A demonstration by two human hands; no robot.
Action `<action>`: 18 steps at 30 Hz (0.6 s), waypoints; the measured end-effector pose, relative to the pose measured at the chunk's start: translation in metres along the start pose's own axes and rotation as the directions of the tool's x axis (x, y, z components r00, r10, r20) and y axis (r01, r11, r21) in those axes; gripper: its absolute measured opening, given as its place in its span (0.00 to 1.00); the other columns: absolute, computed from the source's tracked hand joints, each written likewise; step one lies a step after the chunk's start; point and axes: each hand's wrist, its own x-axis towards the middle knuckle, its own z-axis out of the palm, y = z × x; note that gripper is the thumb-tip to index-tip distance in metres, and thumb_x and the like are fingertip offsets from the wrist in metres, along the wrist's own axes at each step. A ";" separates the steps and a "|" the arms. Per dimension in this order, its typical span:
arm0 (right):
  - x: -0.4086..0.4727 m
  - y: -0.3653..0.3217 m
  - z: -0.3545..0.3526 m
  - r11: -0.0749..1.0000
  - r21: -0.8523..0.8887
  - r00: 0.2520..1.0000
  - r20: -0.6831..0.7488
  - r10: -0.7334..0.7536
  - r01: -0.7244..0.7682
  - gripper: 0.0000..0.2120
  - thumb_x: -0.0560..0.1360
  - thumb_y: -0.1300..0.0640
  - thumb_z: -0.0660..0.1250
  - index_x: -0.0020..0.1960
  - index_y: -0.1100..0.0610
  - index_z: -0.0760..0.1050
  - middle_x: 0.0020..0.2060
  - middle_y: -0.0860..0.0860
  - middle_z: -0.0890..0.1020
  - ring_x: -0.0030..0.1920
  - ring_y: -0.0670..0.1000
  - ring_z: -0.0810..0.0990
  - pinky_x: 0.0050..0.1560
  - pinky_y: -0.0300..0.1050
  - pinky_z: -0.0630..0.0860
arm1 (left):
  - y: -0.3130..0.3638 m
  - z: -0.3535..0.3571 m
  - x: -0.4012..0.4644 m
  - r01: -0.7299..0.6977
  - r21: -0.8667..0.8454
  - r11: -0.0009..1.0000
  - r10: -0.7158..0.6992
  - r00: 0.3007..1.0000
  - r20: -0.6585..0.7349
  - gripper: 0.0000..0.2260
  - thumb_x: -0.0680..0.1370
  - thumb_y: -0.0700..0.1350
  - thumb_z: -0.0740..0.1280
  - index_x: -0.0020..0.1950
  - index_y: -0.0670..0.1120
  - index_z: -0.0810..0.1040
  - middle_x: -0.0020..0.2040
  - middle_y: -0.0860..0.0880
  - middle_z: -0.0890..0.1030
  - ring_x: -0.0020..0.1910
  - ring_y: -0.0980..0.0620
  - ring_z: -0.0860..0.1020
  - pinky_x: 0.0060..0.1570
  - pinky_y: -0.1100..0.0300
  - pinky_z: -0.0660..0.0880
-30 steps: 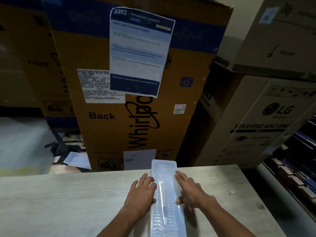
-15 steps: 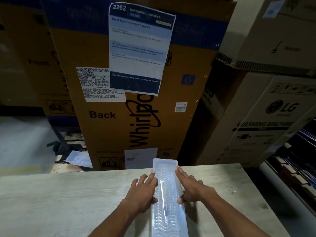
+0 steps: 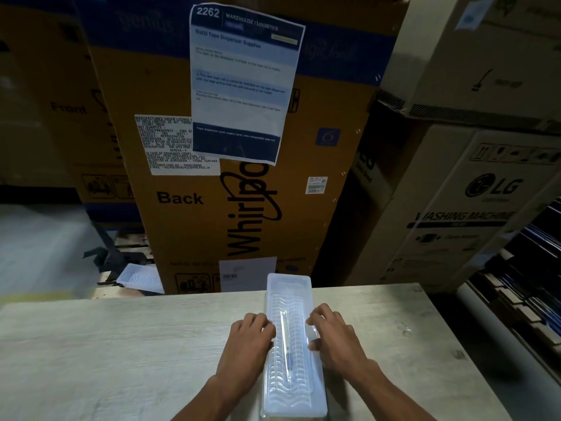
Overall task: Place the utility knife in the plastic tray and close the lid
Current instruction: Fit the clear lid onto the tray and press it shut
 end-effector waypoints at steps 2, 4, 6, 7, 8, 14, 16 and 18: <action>-0.005 -0.001 -0.002 0.991 0.130 0.999 -0.005 0.044 -0.043 0.13 0.75 0.50 0.73 0.56 0.41 0.73 0.63 0.45 0.77 0.54 0.49 0.81 0.60 0.48 0.81 | -0.001 -0.004 -0.005 -0.001 -0.049 0.999 0.001 1.000 0.003 0.15 0.80 0.56 0.63 0.66 0.56 0.73 0.70 0.55 0.73 0.71 0.51 0.69 0.71 0.53 0.63; -0.007 -0.002 -0.005 0.940 0.329 0.995 -0.002 0.098 -0.092 0.05 0.76 0.48 0.69 0.48 0.42 0.72 0.55 0.46 0.81 0.45 0.51 0.85 0.52 0.51 0.86 | -0.012 -0.011 -0.009 0.016 -0.057 0.998 -0.008 0.990 0.141 0.28 0.74 0.67 0.64 0.71 0.57 0.71 0.77 0.57 0.67 0.78 0.49 0.59 0.76 0.46 0.56; -0.010 -0.003 -0.007 0.921 0.374 0.993 0.011 0.118 -0.113 0.03 0.78 0.47 0.67 0.50 0.43 0.74 0.54 0.45 0.82 0.43 0.50 0.86 0.50 0.51 0.86 | -0.025 -0.015 -0.013 0.003 -0.015 1.000 0.002 0.949 0.315 0.43 0.67 0.75 0.63 0.78 0.60 0.60 0.82 0.60 0.54 0.82 0.47 0.46 0.77 0.38 0.44; -0.011 -0.002 -0.008 0.936 0.332 0.994 0.032 0.108 -0.112 0.06 0.79 0.48 0.68 0.55 0.44 0.76 0.58 0.45 0.82 0.46 0.49 0.86 0.53 0.49 0.86 | -0.029 -0.014 -0.015 -0.004 -0.001 1.000 0.004 0.931 0.365 0.47 0.65 0.77 0.63 0.79 0.61 0.54 0.82 0.62 0.48 0.82 0.46 0.42 0.76 0.35 0.40; -0.012 0.000 -0.008 0.972 0.222 0.996 0.050 0.069 -0.079 0.12 0.79 0.50 0.70 0.61 0.44 0.76 0.64 0.45 0.80 0.54 0.48 0.85 0.59 0.48 0.83 | -0.033 -0.011 -0.017 -0.003 0.001 1.000 0.002 0.924 0.382 0.49 0.64 0.78 0.64 0.80 0.61 0.51 0.81 0.63 0.44 0.81 0.45 0.39 0.75 0.34 0.39; -0.018 0.010 -0.021 0.990 0.128 0.932 0.363 0.014 -0.065 0.39 0.80 0.50 0.68 0.82 0.43 0.49 0.83 0.48 0.56 0.80 0.60 0.59 0.79 0.66 0.58 | -0.031 0.005 -0.017 0.031 0.039 0.999 -0.043 0.933 0.359 0.49 0.66 0.76 0.65 0.80 0.62 0.47 0.76 0.66 0.35 0.81 0.44 0.38 0.74 0.33 0.38; -0.018 0.009 -0.027 0.981 0.129 0.897 0.436 0.072 -0.142 0.37 0.82 0.47 0.62 0.81 0.40 0.42 0.83 0.51 0.53 0.80 0.64 0.58 0.79 0.68 0.54 | -0.027 0.006 -0.017 0.055 0.037 0.998 -0.065 0.933 0.355 0.48 0.67 0.75 0.66 0.80 0.62 0.47 0.80 0.63 0.39 0.81 0.44 0.38 0.74 0.33 0.36; -0.019 0.006 -0.026 0.979 0.124 0.905 0.414 0.098 -0.162 0.34 0.83 0.44 0.58 0.81 0.38 0.42 0.83 0.53 0.55 0.78 0.66 0.62 0.78 0.67 0.57 | -0.023 0.005 -0.017 0.071 0.016 0.997 -0.072 0.934 0.349 0.47 0.68 0.72 0.68 0.80 0.61 0.48 0.82 0.60 0.43 0.81 0.44 0.38 0.74 0.33 0.36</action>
